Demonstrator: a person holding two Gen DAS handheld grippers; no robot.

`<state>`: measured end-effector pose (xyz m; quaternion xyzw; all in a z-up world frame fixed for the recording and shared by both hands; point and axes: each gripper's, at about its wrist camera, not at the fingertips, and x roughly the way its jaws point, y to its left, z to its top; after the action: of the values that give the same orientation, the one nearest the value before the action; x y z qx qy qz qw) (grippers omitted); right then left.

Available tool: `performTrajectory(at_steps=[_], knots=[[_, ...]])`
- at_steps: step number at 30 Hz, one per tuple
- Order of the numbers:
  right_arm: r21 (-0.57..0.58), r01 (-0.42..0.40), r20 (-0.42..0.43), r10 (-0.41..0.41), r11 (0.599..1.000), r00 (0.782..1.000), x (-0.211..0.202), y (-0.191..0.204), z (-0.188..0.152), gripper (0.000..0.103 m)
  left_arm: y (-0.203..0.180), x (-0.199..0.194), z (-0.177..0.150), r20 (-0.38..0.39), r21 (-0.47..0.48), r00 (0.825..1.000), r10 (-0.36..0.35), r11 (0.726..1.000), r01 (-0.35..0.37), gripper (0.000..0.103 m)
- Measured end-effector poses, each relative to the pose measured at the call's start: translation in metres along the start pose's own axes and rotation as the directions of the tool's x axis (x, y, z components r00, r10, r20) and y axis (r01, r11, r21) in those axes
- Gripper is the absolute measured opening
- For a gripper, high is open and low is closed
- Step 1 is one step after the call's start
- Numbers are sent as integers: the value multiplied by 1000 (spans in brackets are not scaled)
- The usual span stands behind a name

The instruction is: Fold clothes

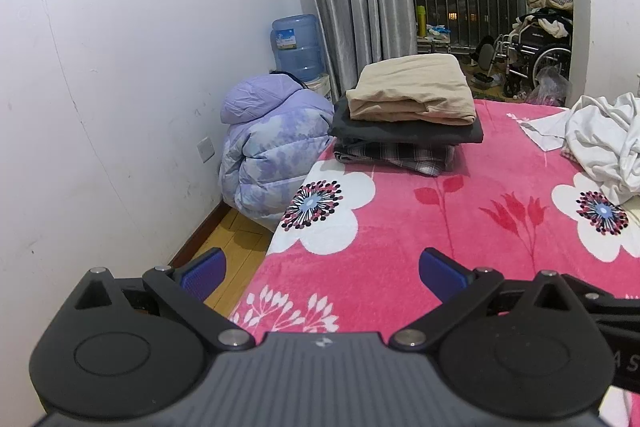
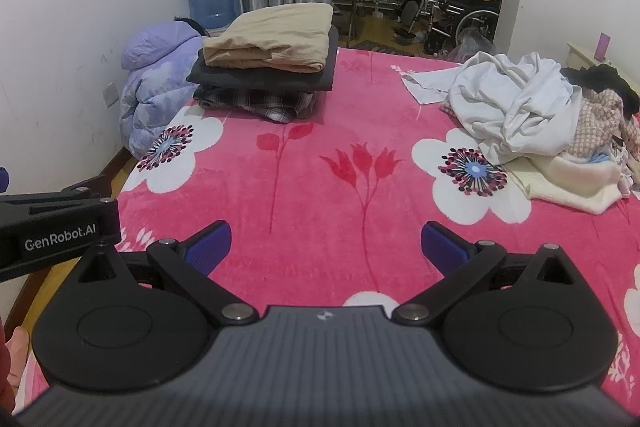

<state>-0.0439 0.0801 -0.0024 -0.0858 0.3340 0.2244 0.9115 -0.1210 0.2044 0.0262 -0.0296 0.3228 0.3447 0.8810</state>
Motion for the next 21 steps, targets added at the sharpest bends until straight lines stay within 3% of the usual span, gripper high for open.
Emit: performTrajectory(at_steps=[21], knots=[[-16,3,-12,-3,1000,1000,3,6,-2,102,8,3,2,5,-16,1000,-3,1000,3,103]])
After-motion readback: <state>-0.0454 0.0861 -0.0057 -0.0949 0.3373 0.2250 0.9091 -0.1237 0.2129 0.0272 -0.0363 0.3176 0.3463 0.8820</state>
